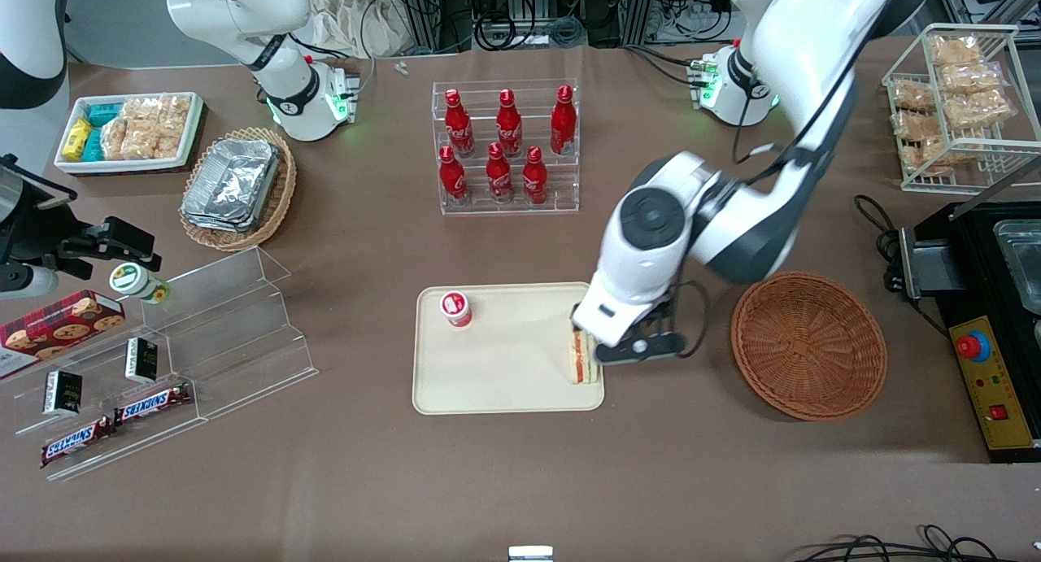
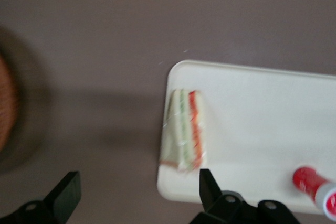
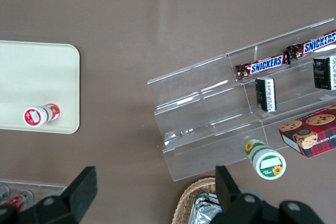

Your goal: Place sandwich from basket to tray

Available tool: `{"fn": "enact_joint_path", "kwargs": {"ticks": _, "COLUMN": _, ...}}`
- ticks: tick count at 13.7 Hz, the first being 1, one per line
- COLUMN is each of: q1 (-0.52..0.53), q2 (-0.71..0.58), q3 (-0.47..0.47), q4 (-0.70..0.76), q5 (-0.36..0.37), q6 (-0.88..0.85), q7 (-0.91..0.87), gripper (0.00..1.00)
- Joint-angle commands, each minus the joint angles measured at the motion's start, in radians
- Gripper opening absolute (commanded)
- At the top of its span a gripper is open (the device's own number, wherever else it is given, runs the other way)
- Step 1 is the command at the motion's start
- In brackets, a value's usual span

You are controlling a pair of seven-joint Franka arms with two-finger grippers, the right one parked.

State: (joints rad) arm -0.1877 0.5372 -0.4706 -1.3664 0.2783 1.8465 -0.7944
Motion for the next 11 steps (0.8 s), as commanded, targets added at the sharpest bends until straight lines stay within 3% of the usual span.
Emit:
{"fn": "enact_joint_path", "kwargs": {"ticks": 1, "q1": 0.077, "q2": -0.140, "q3": 0.003, "q4": -0.040, "q5": -0.103, "q6": -0.171, "q7": 0.134, "gripper": 1.00}}
{"fn": "enact_joint_path", "kwargs": {"ticks": 3, "q1": 0.167, "q2": -0.218, "q3": 0.003, "q4": -0.042, "q5": -0.181, "q6": -0.260, "q7": 0.275, "gripper": 1.00}}
{"fn": "enact_joint_path", "kwargs": {"ticks": 6, "q1": 0.241, "q2": -0.316, "q3": 0.029, "q4": -0.042, "q5": -0.203, "q6": -0.383, "q7": 0.374, "gripper": 1.00}}
{"fn": "enact_joint_path", "kwargs": {"ticks": 11, "q1": 0.226, "q2": -0.496, "q3": 0.311, "q4": -0.049, "q5": -0.343, "q6": -0.533, "q7": 0.660, "gripper": 1.00}}
